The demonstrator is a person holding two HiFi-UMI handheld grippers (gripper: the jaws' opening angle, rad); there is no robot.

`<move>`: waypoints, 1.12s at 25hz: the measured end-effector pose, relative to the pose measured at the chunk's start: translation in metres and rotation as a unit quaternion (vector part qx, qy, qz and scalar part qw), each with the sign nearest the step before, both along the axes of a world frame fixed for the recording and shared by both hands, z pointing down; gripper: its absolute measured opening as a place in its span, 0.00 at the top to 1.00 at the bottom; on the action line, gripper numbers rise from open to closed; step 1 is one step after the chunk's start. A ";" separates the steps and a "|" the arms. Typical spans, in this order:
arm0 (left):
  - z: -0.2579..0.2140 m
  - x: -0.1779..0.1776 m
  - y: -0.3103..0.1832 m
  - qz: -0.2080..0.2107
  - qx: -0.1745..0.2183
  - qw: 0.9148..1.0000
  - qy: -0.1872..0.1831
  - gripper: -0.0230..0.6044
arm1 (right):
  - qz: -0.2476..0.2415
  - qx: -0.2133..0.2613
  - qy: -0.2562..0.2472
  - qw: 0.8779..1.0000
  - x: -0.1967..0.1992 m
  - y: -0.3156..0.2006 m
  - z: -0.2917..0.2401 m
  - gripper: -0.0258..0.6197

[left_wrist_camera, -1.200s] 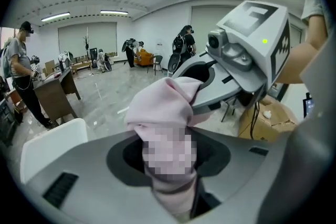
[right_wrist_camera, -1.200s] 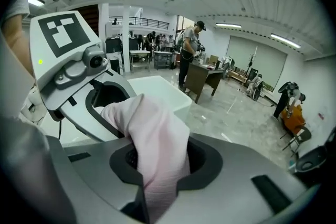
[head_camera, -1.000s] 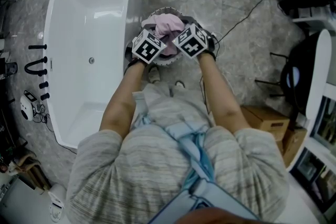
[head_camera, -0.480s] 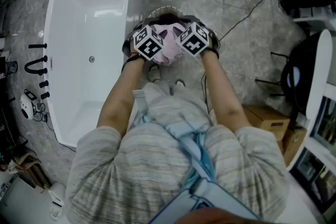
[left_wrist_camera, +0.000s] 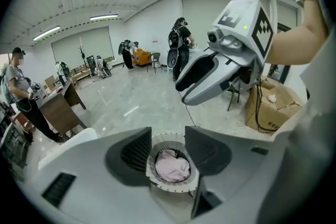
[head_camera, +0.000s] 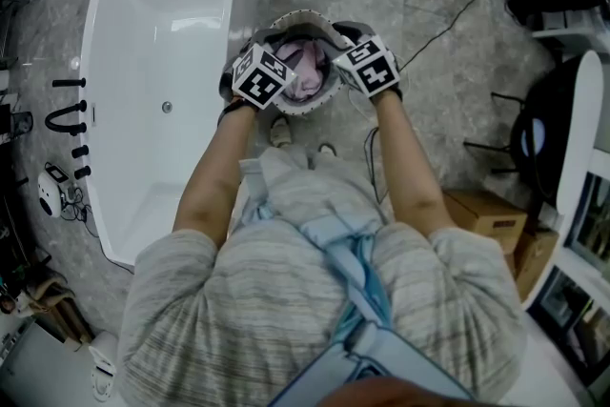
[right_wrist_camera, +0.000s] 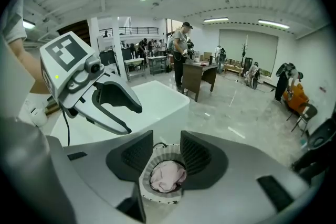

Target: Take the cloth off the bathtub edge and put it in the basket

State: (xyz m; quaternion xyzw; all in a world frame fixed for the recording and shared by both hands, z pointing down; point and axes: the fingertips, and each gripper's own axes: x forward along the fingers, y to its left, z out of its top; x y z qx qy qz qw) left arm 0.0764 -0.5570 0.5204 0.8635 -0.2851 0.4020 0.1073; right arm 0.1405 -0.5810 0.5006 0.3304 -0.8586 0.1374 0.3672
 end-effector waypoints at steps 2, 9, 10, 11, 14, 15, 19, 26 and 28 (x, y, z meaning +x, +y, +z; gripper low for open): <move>-0.006 0.002 0.000 -0.008 -0.001 1.000 0.023 0.67 | 0.008 0.001 -0.027 1.000 -0.002 0.000 -0.003 0.75; -0.074 0.008 -0.009 -0.062 0.030 0.978 0.196 0.67 | 0.028 0.011 -0.207 0.978 -0.023 0.005 -0.061 0.75; -0.086 0.007 -0.010 -0.066 0.038 0.974 0.215 0.67 | 0.031 0.017 -0.231 0.972 -0.024 0.005 -0.073 0.75; -0.097 0.006 -0.010 -0.067 0.047 0.969 0.232 0.67 | 0.035 0.022 -0.254 0.966 -0.025 0.005 -0.084 0.75; -0.130 0.002 -0.005 -0.059 0.073 0.953 0.287 0.67 | 0.034 0.031 -0.314 0.948 -0.029 0.011 -0.117 0.75; -0.141 0.001 -0.001 -0.053 0.082 0.949 0.301 0.67 | 0.028 0.035 -0.327 0.944 -0.030 0.015 -0.127 0.75; -0.175 0.000 0.016 -0.025 0.121 0.940 0.317 0.67 | 0.003 0.073 -0.335 0.940 -0.034 0.032 -0.161 0.75; -0.214 0.001 0.048 0.009 0.163 0.928 0.334 0.67 | -0.027 0.136 -0.335 0.932 -0.034 0.066 -0.201 0.75; -0.225 0.003 0.058 0.019 0.170 0.919 0.356 0.67 | -0.040 0.152 -0.339 0.928 -0.033 0.079 -0.213 0.75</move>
